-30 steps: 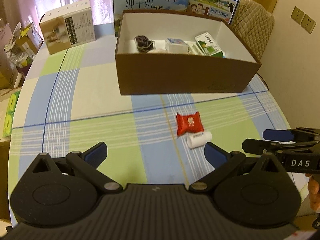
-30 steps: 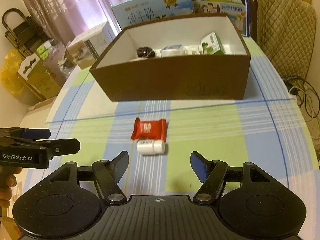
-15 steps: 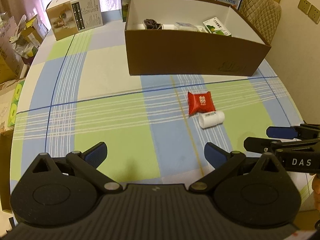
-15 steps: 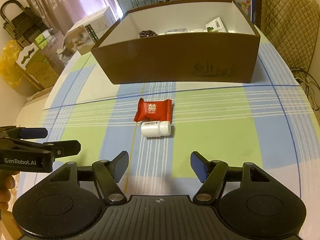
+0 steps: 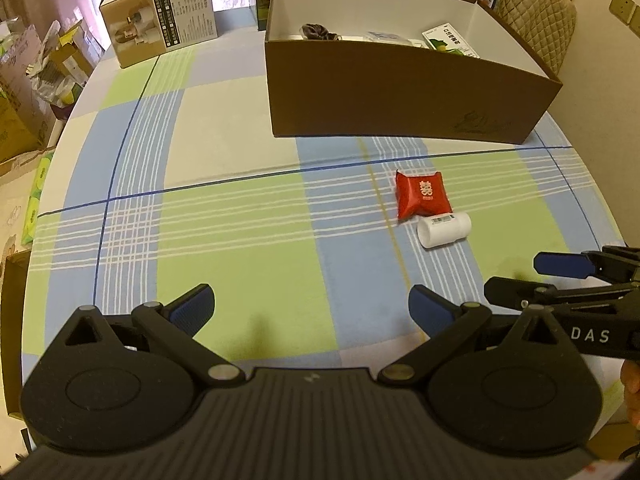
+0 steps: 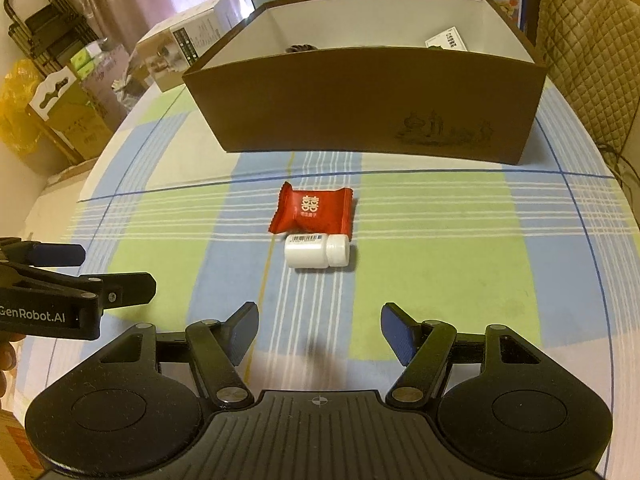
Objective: Organize objects
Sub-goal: 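Grasp the white pill bottle with the right gripper while left moves toward the red candy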
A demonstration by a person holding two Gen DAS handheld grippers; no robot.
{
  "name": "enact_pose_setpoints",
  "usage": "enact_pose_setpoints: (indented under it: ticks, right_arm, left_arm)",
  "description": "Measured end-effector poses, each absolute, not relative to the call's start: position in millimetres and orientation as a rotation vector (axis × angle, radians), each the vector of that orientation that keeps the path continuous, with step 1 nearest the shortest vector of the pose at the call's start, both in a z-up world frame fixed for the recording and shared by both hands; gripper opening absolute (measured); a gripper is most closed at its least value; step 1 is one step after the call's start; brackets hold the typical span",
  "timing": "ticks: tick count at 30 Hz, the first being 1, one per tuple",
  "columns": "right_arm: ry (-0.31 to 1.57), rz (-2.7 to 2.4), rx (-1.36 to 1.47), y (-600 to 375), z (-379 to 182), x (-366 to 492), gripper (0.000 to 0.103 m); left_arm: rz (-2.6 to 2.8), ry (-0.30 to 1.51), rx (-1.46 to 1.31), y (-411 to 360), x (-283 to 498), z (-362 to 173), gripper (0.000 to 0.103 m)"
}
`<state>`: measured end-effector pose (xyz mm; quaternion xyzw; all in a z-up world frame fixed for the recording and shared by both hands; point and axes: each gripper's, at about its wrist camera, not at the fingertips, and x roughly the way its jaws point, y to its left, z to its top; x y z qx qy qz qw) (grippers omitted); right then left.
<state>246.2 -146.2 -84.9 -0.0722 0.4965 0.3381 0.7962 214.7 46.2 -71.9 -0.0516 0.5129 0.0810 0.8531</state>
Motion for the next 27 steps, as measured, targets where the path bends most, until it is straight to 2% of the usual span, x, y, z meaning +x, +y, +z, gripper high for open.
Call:
enact_pose_setpoints:
  ticks: [27]
  right_arm:
    - [1.050,0.719,-0.226,-102.8,-125.1,280.9,0.064]
  left_arm:
    - [0.195,1.136,-0.127,67.2,252.9,-108.2,0.102]
